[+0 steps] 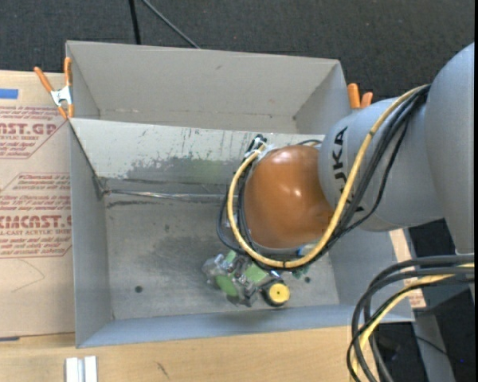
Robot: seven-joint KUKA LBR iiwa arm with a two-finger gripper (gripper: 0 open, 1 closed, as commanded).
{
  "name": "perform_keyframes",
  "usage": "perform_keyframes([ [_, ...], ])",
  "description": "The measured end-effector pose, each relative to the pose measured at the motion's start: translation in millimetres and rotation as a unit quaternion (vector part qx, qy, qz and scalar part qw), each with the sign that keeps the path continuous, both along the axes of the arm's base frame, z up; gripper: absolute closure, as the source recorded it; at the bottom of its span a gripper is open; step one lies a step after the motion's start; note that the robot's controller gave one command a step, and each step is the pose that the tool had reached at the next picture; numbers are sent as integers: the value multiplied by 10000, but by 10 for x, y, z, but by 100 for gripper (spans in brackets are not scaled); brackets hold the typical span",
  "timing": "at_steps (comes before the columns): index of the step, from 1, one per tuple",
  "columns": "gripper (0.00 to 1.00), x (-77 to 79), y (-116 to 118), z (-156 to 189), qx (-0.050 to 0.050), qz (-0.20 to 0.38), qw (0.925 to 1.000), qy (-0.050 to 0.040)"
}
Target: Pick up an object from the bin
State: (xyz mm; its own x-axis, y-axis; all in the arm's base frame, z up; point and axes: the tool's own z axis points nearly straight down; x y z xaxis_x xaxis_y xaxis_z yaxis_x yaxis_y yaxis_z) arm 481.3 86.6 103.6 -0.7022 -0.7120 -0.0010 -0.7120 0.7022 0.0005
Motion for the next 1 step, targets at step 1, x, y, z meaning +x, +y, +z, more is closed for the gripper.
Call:
perform_keyframes([
  [1,100,14,9,712,4,-5,10000,-32],
])
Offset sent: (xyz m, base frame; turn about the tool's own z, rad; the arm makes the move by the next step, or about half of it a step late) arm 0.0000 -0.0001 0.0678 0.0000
